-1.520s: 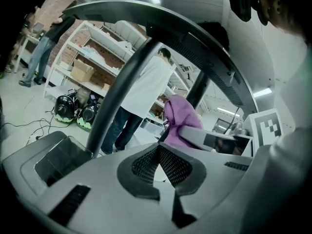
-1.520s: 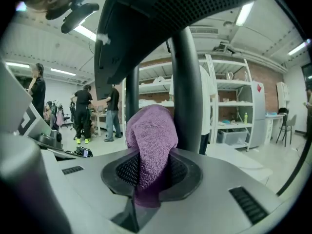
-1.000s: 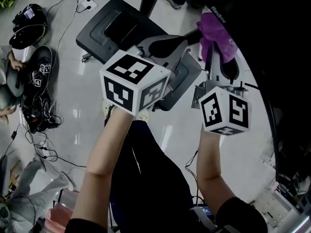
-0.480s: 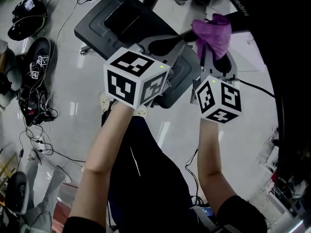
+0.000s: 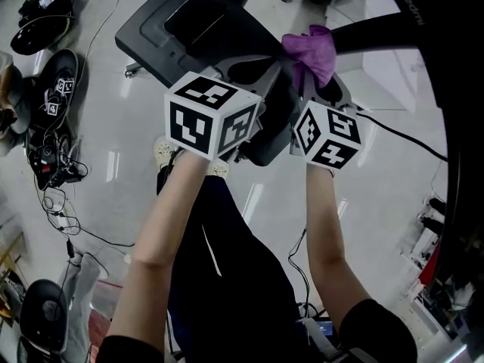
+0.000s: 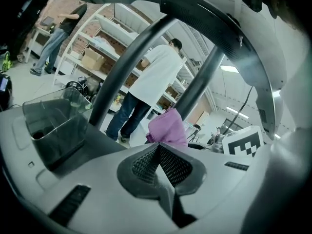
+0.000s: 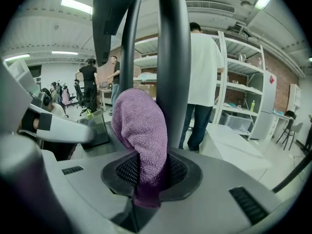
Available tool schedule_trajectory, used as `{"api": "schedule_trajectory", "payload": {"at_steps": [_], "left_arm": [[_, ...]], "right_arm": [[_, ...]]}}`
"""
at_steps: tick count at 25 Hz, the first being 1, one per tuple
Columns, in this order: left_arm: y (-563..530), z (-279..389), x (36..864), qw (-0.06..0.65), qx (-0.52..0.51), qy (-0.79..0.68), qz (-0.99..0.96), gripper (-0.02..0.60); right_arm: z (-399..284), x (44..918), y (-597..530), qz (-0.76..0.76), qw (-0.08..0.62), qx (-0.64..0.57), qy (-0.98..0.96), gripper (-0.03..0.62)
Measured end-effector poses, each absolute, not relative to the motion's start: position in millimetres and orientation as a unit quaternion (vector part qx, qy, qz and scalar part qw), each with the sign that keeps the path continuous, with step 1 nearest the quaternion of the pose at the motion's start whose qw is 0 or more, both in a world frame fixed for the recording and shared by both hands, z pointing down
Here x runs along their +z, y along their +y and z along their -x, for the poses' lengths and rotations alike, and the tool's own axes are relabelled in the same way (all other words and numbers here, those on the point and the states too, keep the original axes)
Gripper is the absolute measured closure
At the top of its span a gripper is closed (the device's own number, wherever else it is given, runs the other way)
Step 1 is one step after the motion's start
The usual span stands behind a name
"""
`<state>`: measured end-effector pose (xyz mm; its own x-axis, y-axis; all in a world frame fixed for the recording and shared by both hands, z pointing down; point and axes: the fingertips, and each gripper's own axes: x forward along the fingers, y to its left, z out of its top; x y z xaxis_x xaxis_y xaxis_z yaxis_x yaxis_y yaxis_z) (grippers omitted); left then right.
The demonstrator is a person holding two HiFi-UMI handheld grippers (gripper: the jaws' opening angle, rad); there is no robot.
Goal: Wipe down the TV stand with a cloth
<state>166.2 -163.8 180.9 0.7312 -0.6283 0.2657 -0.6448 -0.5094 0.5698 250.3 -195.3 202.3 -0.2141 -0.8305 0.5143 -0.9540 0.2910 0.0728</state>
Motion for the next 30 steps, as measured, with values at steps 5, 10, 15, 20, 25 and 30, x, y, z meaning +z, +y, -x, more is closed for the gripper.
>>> {"api": "schedule_trajectory", "payload": {"at_steps": [5, 10, 15, 20, 25, 30], "left_arm": [[-160.5, -164.5, 195.0, 0.344, 0.022, -0.367, -0.864, 0.577], [-160.0, -165.9, 203.6, 0.352, 0.029, -0.367, -0.861, 0.577], [-157.5, -170.9, 204.9, 0.357, 0.031, -0.366, -0.859, 0.577], [-151.2, -174.0, 191.1, 0.352, 0.03, -0.363, -0.862, 0.577], [-149.9, -177.2, 168.5, 0.342, 0.02, -0.354, -0.87, 0.577], [-156.7, -184.5, 129.3, 0.315, 0.009, -0.342, -0.885, 0.577]], "right_arm": [[-251.0, 233.8, -194.4, -0.572, 0.257, 0.172, -0.76, 0.505], [-251.8, 248.8, -193.9, -0.56, 0.278, 0.189, -0.758, 0.505], [-254.0, 243.4, -187.9, -0.56, 0.272, 0.189, -0.759, 0.505], [-264.2, 216.4, -173.6, -0.58, 0.251, 0.175, -0.755, 0.505], [-282.9, 168.5, -161.0, -0.619, 0.213, 0.14, -0.743, 0.505], [-300.2, 113.0, -158.4, -0.646, 0.156, 0.128, -0.736, 0.505]]}}
